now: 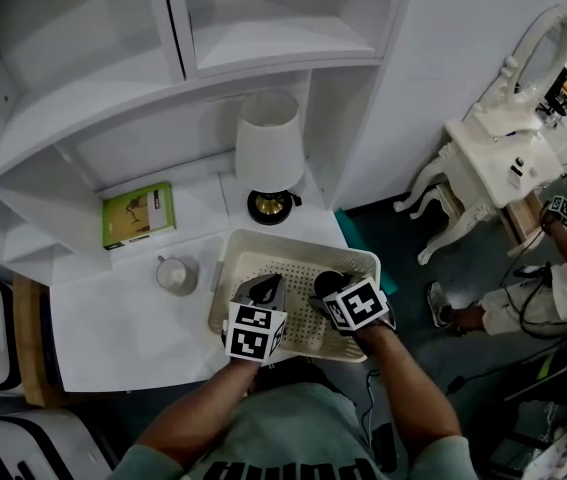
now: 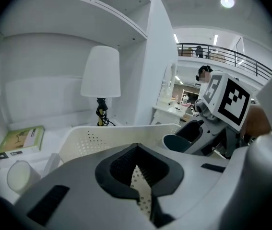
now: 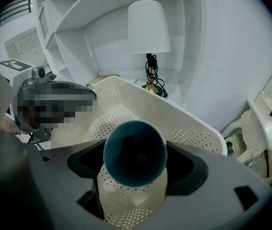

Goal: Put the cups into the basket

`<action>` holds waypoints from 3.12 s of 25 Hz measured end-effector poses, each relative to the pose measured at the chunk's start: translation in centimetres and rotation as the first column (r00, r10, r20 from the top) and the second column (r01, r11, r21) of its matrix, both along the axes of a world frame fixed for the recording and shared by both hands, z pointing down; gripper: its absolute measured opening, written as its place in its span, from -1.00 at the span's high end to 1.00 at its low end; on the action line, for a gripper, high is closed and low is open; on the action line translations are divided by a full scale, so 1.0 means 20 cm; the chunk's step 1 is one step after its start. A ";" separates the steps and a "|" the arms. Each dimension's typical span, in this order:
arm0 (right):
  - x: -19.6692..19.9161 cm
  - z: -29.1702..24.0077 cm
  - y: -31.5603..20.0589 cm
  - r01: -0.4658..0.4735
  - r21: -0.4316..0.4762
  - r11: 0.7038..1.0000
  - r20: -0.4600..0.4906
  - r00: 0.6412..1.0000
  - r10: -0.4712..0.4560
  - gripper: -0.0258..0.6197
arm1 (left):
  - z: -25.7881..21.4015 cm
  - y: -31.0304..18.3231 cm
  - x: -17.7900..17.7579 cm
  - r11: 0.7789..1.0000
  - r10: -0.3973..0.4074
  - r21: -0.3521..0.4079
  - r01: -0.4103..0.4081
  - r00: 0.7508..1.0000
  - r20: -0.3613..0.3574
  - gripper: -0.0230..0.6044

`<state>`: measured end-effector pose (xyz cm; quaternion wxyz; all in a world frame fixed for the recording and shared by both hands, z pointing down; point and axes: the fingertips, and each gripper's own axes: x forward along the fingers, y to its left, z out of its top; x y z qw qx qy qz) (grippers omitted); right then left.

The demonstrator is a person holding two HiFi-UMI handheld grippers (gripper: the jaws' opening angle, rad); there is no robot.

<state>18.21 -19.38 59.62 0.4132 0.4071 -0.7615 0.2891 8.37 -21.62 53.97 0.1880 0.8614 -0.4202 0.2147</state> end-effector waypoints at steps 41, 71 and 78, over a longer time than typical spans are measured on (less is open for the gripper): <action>-0.06 -0.28 0.02 -0.060 0.203 0.977 0.063 0.997 0.049 -0.27 | -0.11 0.03 -0.01 0.999 -0.014 0.030 0.015 0.999 -0.052 0.90; -1.16 -0.64 0.36 0.146 0.443 0.884 0.255 0.925 -0.281 0.84 | -0.28 0.48 -1.04 0.919 -0.371 0.106 0.379 0.924 -0.087 0.90; -1.35 -0.57 0.48 0.188 0.453 0.871 0.238 0.916 -0.322 0.84 | -0.26 0.61 -1.25 0.884 -0.443 0.125 0.450 0.893 -0.082 0.91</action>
